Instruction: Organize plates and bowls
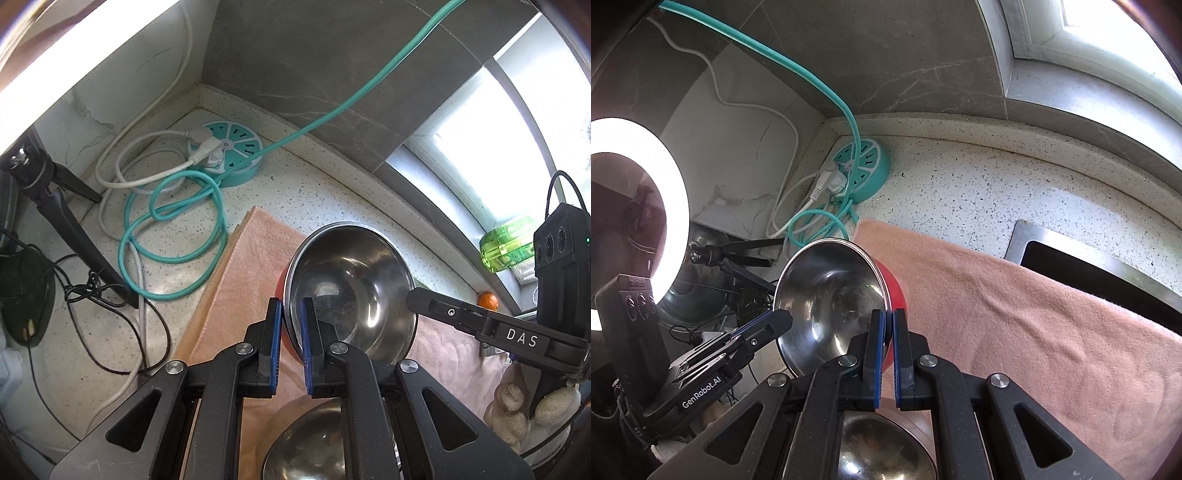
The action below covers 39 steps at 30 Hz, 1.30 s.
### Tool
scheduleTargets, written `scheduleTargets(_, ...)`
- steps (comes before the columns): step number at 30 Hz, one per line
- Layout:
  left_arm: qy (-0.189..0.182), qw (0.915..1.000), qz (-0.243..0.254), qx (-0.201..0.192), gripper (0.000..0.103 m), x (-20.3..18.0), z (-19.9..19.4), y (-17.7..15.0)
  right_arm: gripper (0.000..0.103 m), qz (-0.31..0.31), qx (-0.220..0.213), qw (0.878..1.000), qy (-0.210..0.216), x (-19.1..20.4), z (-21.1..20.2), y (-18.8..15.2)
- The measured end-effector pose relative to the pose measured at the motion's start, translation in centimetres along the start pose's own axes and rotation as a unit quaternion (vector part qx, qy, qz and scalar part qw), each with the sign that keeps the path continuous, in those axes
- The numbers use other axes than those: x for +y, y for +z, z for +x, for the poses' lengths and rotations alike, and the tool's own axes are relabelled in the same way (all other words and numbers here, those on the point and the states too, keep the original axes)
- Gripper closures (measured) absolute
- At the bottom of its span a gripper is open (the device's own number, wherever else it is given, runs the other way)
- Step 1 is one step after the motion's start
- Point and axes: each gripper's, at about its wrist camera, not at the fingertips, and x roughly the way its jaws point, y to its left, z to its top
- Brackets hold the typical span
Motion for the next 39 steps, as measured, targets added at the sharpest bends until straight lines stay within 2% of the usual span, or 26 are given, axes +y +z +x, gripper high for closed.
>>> scheduleTargets(18,-0.027,0.9987,0.035,-0.025,0.095,-0.8,-5.1,-2.8,0.098,0.002,-0.032,0.999,0.002,1.8,-4.7,-5.1)
scheduleTargets(30,-0.041,0.9977,0.051,-0.016,0.095,-0.7,-6.4,-5.5,0.098,0.022,-0.032,0.999,0.0,1.9,-5.1,-9.1)
scheduleTargets(39,-0.047,0.9974,0.055,0.001,0.095,-0.6,-5.9,-7.2,0.098,0.034,-0.03,0.999,-0.006,1.5,-4.9,-11.7)
